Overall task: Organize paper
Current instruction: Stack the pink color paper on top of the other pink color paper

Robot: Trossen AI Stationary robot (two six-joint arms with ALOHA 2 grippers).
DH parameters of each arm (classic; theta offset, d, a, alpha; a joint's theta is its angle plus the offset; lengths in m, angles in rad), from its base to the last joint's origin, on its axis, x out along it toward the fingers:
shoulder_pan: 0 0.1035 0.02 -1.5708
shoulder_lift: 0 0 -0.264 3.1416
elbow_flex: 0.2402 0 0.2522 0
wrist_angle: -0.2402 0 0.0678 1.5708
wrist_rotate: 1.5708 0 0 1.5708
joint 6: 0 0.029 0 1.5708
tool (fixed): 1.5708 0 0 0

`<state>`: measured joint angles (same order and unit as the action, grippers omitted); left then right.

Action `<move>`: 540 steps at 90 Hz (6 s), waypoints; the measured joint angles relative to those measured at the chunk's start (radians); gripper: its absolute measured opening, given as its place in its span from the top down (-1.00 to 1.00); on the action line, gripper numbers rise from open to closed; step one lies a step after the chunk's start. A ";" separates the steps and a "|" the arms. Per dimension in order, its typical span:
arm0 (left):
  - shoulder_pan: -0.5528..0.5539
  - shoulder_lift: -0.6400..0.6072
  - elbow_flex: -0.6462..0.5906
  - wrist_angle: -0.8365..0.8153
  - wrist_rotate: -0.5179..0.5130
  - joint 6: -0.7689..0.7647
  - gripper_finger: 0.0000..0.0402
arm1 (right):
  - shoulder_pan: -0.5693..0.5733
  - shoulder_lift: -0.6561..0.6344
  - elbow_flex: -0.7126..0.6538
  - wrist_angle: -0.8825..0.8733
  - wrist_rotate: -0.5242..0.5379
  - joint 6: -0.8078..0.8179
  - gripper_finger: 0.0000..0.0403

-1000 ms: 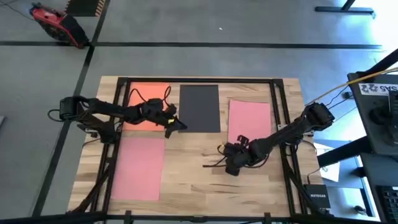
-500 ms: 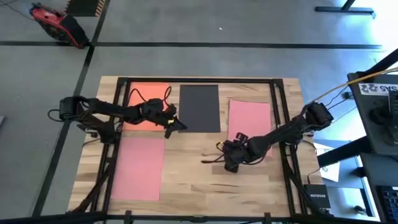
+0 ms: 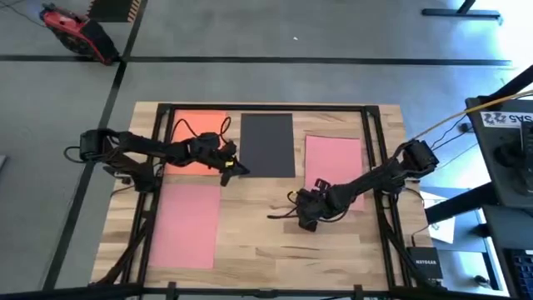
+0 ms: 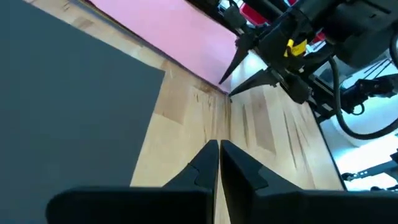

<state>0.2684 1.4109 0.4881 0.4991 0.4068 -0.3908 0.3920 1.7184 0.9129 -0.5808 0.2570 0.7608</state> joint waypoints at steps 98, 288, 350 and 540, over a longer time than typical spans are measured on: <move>-0.042 -0.001 0.160 -0.137 0.079 0.032 1.00 | 0.018 0.017 0.217 -0.164 0.014 -0.028 0.72; -0.058 -0.633 0.161 -0.203 -0.202 -0.173 1.00 | -0.159 0.200 0.425 0.596 -0.111 -0.354 1.00; -0.065 -0.801 0.161 -0.270 -0.201 -0.178 1.00 | -0.156 0.662 1.113 0.577 -0.225 -0.392 1.00; -0.219 -0.850 0.161 -0.525 -0.307 -0.117 1.00 | 0.002 0.710 1.306 -0.570 -0.012 -0.389 1.00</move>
<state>0.0495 0.5606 0.6491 -0.0263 0.1001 -0.5081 0.3936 2.4279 2.2186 -1.1508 0.2447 0.3715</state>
